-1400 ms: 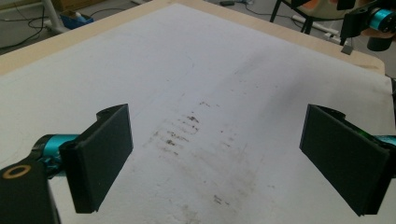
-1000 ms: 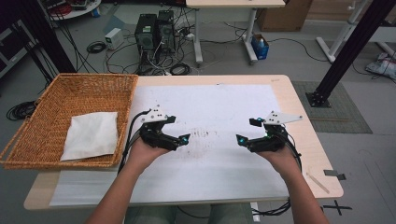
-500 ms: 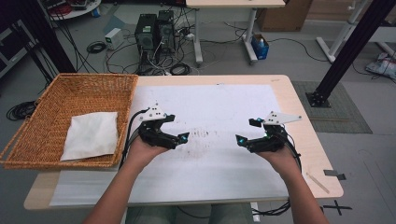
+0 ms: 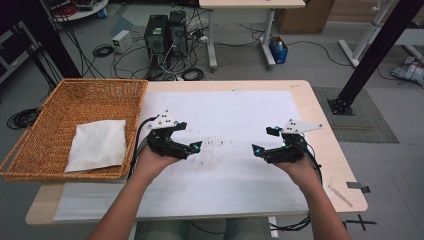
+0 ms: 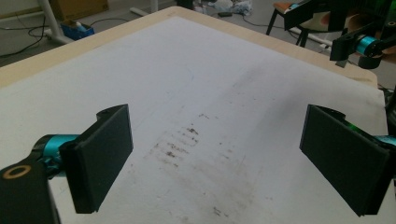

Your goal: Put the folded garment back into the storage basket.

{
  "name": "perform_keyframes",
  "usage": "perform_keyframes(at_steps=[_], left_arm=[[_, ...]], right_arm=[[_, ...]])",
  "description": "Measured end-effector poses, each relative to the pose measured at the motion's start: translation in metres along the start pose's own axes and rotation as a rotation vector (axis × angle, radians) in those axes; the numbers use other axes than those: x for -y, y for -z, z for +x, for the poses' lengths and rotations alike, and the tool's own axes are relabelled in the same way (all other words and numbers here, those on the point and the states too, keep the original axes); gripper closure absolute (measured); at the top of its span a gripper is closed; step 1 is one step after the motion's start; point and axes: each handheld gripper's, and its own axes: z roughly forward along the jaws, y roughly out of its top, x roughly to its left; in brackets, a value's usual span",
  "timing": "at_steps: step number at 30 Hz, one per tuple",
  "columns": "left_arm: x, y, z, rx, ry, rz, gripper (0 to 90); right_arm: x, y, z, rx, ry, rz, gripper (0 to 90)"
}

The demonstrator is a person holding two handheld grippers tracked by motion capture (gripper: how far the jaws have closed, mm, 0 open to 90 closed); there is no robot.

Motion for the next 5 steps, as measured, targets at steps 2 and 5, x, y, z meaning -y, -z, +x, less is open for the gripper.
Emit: perform_keyframes(at_steps=[2, 5], left_arm=[[-0.0001, 0.0003, -0.0004, -0.001, 0.000, -0.002, 9.5], [-0.0005, 0.0017, -0.0011, 0.003, -0.003, -0.003, 9.5]], right_arm=[[-0.0002, 0.0000, 0.0005, 0.001, 0.001, 0.002, 13.3], [-0.0008, 0.0007, 0.0017, 0.001, 0.002, 0.001, 13.3]])
